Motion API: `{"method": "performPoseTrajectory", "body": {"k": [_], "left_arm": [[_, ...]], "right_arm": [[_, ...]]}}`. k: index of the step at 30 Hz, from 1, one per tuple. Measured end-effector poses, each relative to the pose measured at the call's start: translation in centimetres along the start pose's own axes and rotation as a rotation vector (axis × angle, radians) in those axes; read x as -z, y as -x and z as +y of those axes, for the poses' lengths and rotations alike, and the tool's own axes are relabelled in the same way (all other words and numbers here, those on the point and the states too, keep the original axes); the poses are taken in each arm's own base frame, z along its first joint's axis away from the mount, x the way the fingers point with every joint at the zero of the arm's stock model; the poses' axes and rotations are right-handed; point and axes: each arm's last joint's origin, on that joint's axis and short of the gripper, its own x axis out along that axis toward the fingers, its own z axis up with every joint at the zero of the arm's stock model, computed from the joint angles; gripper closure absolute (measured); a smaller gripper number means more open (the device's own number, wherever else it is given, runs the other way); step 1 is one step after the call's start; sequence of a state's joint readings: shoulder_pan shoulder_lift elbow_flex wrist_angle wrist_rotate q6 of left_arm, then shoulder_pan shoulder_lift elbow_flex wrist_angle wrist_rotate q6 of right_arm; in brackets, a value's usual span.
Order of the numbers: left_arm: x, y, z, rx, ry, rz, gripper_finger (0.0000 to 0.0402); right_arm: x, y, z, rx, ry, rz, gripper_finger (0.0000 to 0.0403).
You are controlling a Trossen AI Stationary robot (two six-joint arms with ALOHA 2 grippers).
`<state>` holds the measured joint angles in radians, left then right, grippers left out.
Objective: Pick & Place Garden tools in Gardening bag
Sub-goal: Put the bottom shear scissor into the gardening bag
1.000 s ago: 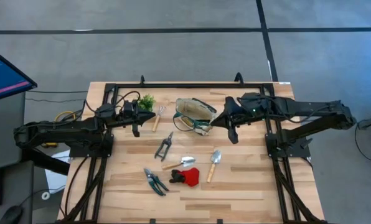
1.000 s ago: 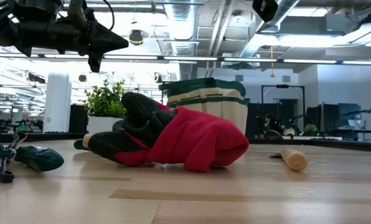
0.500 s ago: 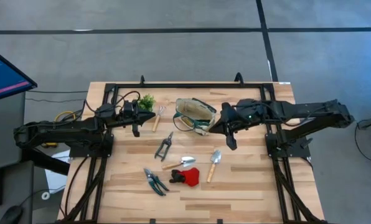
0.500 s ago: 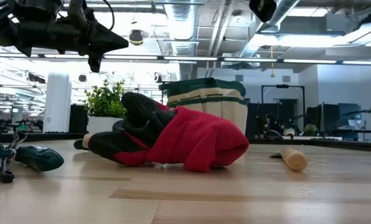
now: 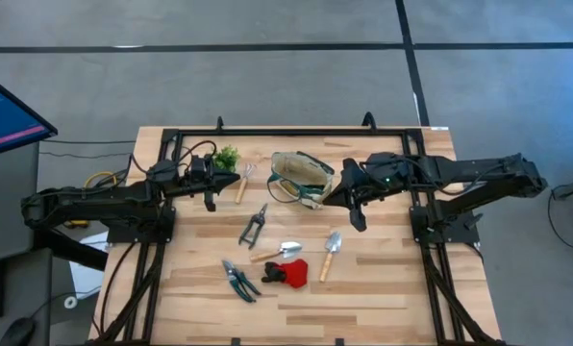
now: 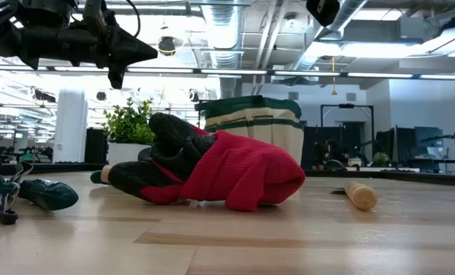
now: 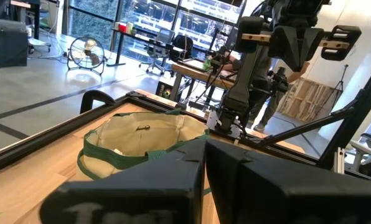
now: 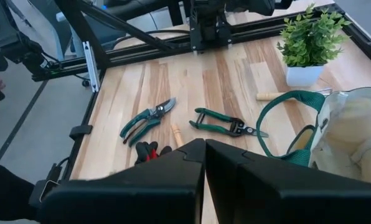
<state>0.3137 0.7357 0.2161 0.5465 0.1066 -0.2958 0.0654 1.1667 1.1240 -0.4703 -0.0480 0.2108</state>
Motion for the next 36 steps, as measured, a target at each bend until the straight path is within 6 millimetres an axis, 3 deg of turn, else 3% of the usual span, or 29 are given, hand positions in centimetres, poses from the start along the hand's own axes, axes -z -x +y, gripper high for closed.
{"method": "performPoseTrajectory", "body": {"k": [14,20,36], "left_arm": [[0.00,0.00,-0.01,0.003,0.009,0.000,0.0399],[-0.11,0.03,-0.43,0.130,0.264,0.033,0.0399],[-0.39,0.04,-0.53,0.145,0.417,0.018,0.0399]], "right_arm": [[-0.10,0.00,0.02,-0.002,0.000,-0.010,0.0398],[-0.45,0.01,0.10,-0.010,0.002,-0.047,0.0398],[-0.60,0.02,0.12,-0.013,0.003,-0.062,0.0398]]}}
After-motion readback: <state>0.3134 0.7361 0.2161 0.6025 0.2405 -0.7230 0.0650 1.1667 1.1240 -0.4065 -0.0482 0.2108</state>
